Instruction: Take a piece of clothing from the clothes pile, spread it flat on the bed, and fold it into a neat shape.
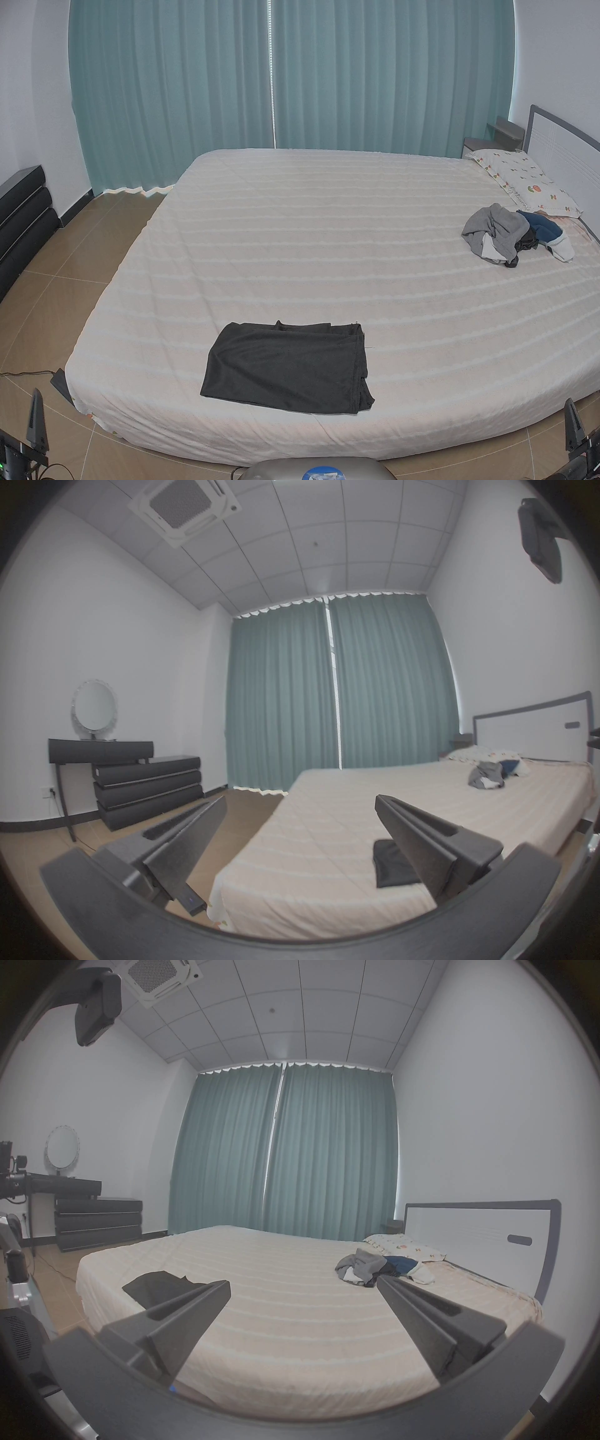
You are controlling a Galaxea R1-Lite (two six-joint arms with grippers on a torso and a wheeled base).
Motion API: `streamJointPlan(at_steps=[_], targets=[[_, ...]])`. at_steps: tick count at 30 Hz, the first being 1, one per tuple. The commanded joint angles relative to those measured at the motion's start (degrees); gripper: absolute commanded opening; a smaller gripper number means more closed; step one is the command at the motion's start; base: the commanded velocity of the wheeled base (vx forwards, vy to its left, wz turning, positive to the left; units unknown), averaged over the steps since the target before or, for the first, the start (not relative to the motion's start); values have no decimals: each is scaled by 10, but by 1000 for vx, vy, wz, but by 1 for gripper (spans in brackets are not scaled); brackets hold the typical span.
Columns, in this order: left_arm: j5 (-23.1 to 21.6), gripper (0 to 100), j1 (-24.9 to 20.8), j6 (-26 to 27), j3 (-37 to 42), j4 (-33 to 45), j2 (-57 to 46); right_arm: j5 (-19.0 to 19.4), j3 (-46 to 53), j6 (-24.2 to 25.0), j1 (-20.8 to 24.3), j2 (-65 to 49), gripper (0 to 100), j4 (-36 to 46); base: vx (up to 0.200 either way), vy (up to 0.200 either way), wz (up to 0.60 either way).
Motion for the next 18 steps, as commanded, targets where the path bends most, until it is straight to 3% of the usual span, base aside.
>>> streamJointPlan(at_steps=[1,9,14,18], targets=[[-21,100,-18,4,10,53,-32,8,12,11,0,-5,100,16,0,0,0],[-28,100,-18,-4,10,82,-32,0,11,18,0,-4,100,28,0,0,0],[-35,100,-18,-16,10,87,-32,-11,-7,23,0,-4,100,78,0,0,0],[-35,100,-18,-37,10,89,-32,-18,4,58,-1,-4,100,82,0,0,0]])
